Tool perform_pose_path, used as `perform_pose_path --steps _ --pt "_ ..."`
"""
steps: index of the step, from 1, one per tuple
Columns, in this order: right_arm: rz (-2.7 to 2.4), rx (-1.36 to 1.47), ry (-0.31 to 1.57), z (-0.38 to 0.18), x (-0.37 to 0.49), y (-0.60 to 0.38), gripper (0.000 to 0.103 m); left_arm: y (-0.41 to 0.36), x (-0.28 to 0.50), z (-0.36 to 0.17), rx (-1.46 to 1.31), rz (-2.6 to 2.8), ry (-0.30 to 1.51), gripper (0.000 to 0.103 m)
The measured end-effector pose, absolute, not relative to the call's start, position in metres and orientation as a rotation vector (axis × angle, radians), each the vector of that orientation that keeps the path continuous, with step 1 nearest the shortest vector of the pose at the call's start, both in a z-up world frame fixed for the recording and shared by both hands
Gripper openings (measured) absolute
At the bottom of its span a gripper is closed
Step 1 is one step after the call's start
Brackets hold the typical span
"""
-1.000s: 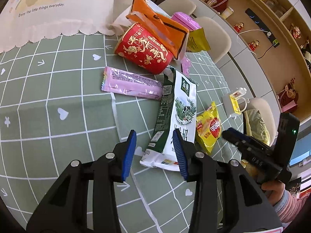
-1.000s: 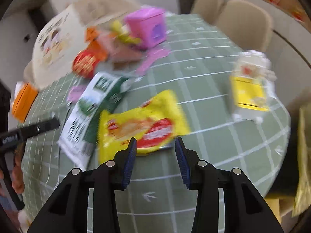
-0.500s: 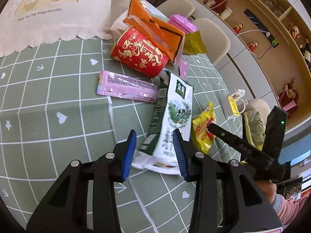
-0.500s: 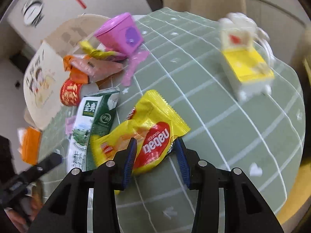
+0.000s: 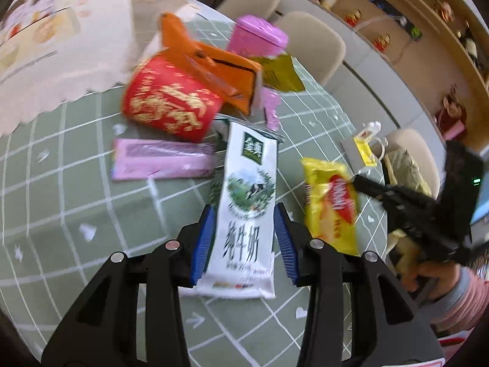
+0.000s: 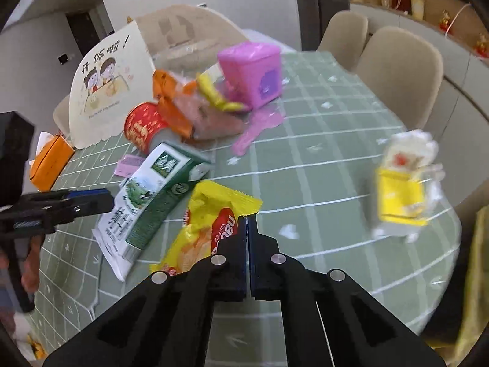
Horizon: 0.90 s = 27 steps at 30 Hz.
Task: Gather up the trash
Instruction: 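Carry carton and nabati packet to the yellow bag while opening the left gripper over it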
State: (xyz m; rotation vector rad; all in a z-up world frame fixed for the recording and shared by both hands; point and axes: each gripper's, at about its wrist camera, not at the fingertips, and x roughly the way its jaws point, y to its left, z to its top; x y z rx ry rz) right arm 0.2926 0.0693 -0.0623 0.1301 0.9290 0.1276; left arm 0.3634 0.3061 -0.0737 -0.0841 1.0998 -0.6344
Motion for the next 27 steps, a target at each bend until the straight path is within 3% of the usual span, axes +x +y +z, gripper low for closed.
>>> perform_pose_path --steps 10,17,27 --pt "0.052 0.195 0.967 -0.068 0.265 0.03 0.004 0.244 0.38 -0.082 0.112 -0.597 1.124 0.049" --pt "0.056 0.211 0.966 -0.071 0.255 0.019 0.004 0.215 0.385 -0.096 0.177 -0.545 1.161 0.048" --pt "0.138 0.211 0.84 -0.015 0.236 -0.02 0.004 0.206 0.35 -0.026 0.026 -0.51 0.982 0.047"
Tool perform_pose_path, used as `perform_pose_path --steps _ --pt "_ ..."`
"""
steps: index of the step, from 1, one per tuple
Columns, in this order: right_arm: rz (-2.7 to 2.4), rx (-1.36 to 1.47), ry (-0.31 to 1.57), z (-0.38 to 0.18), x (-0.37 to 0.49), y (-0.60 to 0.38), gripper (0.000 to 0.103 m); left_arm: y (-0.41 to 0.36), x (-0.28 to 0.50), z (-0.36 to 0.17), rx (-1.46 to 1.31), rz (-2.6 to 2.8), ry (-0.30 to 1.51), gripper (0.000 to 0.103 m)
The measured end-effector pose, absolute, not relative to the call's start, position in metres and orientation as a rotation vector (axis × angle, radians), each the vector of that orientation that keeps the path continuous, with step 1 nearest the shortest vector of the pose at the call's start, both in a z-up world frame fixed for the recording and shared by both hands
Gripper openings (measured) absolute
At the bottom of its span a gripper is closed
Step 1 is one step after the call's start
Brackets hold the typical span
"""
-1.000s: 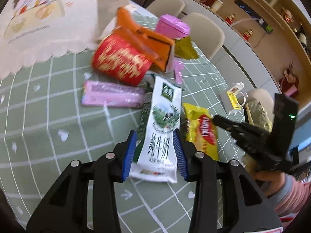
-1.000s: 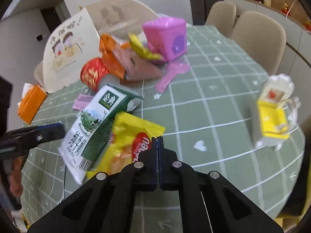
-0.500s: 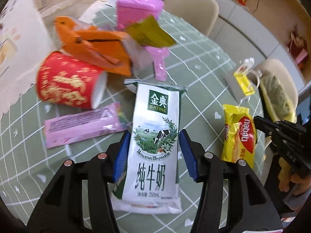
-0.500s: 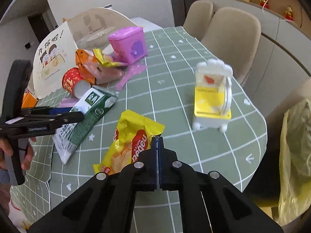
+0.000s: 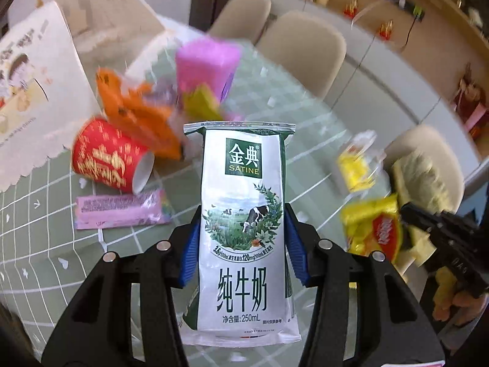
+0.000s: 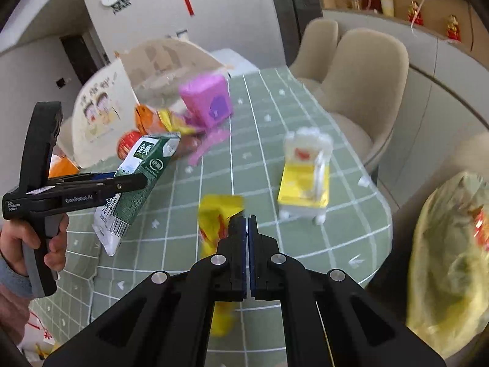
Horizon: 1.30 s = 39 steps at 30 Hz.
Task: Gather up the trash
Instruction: 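Carry carton and nabati packet to the yellow bag while opening the left gripper over it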
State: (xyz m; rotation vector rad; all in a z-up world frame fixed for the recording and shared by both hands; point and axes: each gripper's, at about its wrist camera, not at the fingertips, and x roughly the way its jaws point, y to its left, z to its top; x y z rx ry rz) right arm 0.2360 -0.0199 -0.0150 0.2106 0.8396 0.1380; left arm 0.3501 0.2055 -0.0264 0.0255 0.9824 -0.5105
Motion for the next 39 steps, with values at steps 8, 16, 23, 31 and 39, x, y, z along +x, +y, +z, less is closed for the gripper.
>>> perform_pose_path --steps 8,16,23,31,39 --pt "0.224 0.121 0.74 0.029 0.232 -0.05 0.004 0.174 0.322 0.031 -0.115 -0.462 0.825 0.047" --pt "0.284 0.089 0.754 0.034 0.224 -0.06 0.004 0.163 0.298 0.014 -0.147 -0.423 0.912 0.047" --pt "0.258 0.118 0.698 0.063 0.207 -0.089 0.004 0.147 0.277 0.042 -0.138 -0.448 0.824 0.047" --pt "0.113 0.066 0.577 0.117 0.156 -0.164 0.004 0.06 0.258 0.085 -0.164 -0.627 0.709 0.047" --pt "-0.051 0.054 0.567 0.121 0.108 -0.265 0.004 -0.065 0.231 0.069 -0.21 -0.785 0.733 0.047"
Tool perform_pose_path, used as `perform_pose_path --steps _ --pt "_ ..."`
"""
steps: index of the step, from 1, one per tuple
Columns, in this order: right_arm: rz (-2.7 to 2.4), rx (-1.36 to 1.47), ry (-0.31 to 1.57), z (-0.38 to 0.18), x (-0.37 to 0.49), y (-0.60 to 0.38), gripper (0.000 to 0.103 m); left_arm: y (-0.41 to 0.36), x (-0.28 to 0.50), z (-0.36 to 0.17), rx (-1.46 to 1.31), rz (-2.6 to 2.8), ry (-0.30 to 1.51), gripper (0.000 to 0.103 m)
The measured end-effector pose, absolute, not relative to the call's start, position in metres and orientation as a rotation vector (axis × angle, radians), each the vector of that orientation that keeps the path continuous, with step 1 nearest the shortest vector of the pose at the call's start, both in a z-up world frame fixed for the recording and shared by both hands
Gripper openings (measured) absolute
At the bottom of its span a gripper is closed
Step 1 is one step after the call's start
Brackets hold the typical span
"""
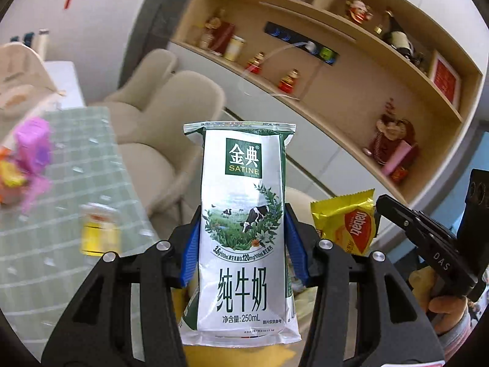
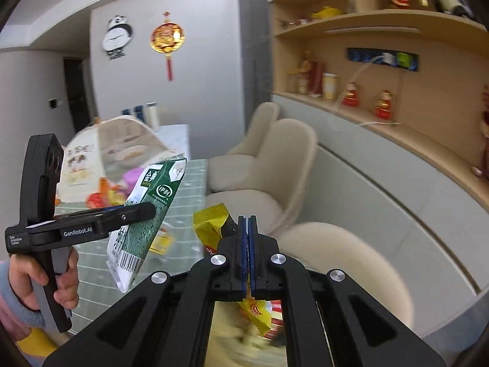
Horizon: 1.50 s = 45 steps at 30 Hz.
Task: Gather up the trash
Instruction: 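Carry carton and nabati packet to the yellow bag while opening the left gripper over it, then open the right gripper to drop the nabati packet into the bag, then move both grippers back over the table items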
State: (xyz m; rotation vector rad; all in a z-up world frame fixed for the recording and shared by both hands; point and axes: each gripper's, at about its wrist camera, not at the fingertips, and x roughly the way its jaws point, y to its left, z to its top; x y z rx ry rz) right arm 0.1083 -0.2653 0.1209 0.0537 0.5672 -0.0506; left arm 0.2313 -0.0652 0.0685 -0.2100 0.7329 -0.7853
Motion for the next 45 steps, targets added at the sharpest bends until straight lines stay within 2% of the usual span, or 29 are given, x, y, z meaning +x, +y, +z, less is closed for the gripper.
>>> perform_pose_path --steps 4,7,11,18,30,34,41,42,45 --pt "-0.089 0.054 0.59 0.109 0.103 -0.304 0.004 -0.118 0.225 0.047 -0.227 -0.836 0.761 0.047" --pt "-0.109 0.063 0.604 0.099 0.104 -0.323 0.004 -0.149 0.229 0.024 -0.212 -0.871 0.854 0.051" --pt "-0.101 0.109 0.601 0.089 0.109 -0.336 0.004 -0.162 0.231 0.004 -0.175 -0.825 0.928 0.051" --pt "0.008 0.222 0.63 0.06 0.14 -0.321 0.004 -0.129 0.227 0.014 -0.178 -0.767 0.911 0.051" --pt "0.066 0.318 0.973 -0.082 0.188 -0.284 0.004 -0.037 0.214 0.008 -0.146 -0.621 0.911 0.051" --pt "0.053 0.32 0.996 -0.086 0.184 -0.283 0.004 -0.002 0.216 -0.005 -0.211 -0.558 0.937 0.051" --pt "0.024 0.201 0.926 -0.051 0.166 -0.266 0.005 0.044 0.218 -0.025 -0.232 -0.463 0.955 0.051" --pt "0.02 0.194 0.918 -0.048 0.164 -0.265 0.008 0.049 0.218 -0.027 -0.234 -0.455 0.957 0.051" --pt "0.024 0.193 0.875 -0.032 0.159 -0.252 0.036 0.071 0.222 -0.037 -0.247 -0.419 0.964 0.051"
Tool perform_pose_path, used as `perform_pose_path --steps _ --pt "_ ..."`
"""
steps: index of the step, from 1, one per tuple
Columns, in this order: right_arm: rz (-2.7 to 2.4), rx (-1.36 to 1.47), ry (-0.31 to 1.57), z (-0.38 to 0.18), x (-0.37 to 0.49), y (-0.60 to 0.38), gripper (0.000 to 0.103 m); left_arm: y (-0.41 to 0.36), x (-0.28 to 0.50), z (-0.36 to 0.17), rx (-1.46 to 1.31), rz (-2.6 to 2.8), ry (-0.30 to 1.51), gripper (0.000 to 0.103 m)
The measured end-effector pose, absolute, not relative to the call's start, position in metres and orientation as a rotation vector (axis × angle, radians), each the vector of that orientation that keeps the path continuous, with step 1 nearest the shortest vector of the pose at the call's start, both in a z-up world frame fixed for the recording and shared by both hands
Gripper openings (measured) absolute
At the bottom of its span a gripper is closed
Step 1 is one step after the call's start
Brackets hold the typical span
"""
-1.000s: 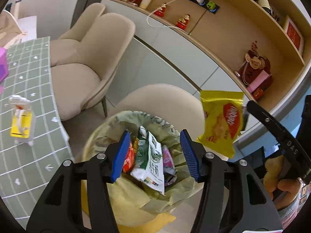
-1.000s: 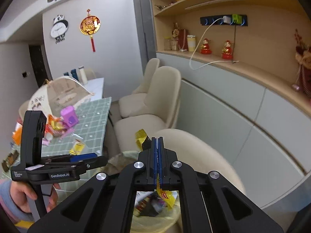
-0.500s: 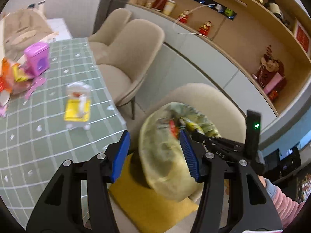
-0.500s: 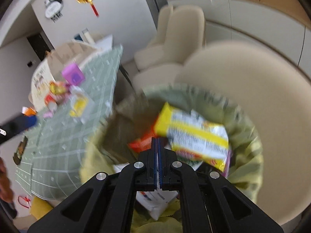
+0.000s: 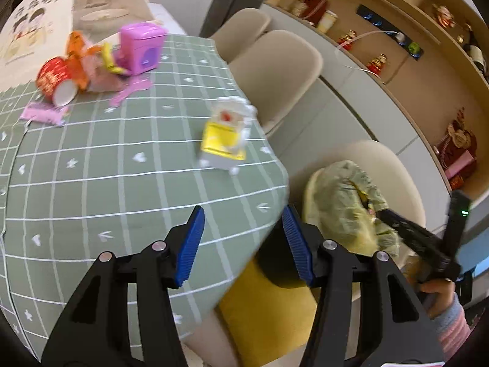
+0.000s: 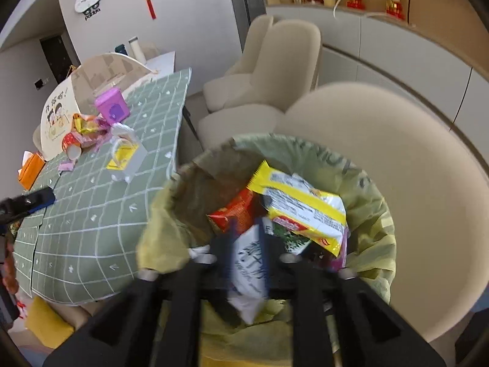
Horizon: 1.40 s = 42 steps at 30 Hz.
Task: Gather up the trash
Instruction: 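Move both grippers back over the table items, then grasp the pink-and-black snack packet with the right gripper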
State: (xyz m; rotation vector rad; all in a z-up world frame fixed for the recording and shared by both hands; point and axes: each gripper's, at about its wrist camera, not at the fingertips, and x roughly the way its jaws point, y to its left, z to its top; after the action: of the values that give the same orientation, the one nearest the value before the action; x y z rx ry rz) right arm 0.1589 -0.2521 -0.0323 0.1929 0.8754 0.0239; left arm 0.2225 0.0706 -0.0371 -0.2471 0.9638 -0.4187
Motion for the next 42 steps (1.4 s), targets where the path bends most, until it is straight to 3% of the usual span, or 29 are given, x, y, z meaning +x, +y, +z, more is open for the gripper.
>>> perform_pose_path --steps 11,16,21,31,37,42 --pt "0.1 0.167 0.753 0.012 0.189 -0.155 0.036 0.175 0.263 -0.051 -0.225 -0.297 0.949 0.051" --pt "0.182 0.157 0.739 0.01 0.224 -0.096 0.051 0.237 0.291 -0.049 -0.258 -0.254 0.927 0.051" --pt "0.218 0.133 0.782 -0.001 0.254 -0.042 0.052 0.291 0.334 -0.04 -0.312 -0.264 0.899 0.051" --pt "0.186 0.152 0.849 -0.013 0.332 0.029 0.052 0.318 0.434 -0.02 -0.279 -0.299 0.833 0.051" --pt "0.268 0.06 0.809 0.004 0.411 0.089 0.052 0.341 0.438 -0.03 -0.269 -0.325 0.873 0.051" --pt "0.308 0.079 0.909 -0.025 0.478 0.124 0.051 0.356 0.439 -0.04 -0.29 -0.352 0.897 0.051"
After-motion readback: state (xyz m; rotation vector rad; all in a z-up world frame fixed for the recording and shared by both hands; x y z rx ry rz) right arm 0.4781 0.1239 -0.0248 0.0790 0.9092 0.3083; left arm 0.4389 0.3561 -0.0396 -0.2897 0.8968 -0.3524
